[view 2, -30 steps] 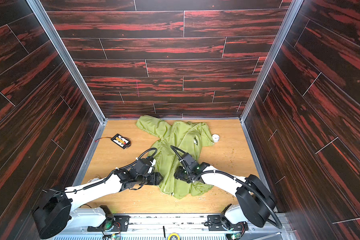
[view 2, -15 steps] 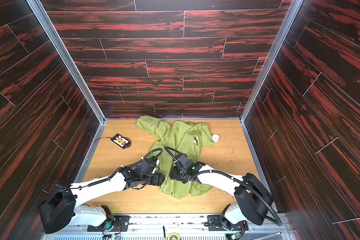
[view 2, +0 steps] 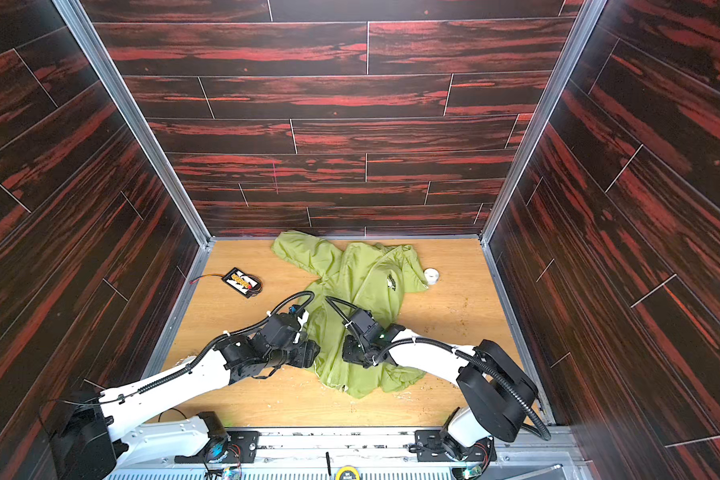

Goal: Zip up the jacket

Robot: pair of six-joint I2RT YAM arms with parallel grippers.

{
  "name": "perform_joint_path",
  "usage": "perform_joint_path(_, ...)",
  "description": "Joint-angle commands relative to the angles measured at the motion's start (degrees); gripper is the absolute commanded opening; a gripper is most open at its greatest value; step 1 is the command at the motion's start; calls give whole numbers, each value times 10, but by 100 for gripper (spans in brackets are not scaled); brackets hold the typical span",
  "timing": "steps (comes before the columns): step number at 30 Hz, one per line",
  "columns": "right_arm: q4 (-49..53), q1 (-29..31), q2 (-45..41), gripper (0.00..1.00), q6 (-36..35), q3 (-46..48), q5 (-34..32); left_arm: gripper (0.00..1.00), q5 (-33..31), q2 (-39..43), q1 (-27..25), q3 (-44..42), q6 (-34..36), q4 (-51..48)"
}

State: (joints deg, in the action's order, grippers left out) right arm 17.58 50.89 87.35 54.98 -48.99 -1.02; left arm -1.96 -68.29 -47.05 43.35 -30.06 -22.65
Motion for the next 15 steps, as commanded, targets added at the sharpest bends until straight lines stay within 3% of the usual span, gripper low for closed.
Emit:
perform_joint_path(1, -3, 4, 13, 33, 12, 13, -10, 70, 46, -44, -15, 23, 37, 9)
perform_joint_path(5, -1, 4, 7, 31, 19, 20, -17, 69, 60, -116, -35, 47, 43, 34)
perform_joint_path(9, -4, 4, 2, 28, 26, 29, -23, 66, 35, -160, -36, 67, 33, 44)
perform_joint_path(12, -7, 3, 3, 24, 30, 36, -28, 59, 19, -180, -36, 80, 25, 45)
perform_joint_path(15, -11, -2, 8, 18, 34, 47, -31, 44, 4, -187, -36, 78, 14, 50)
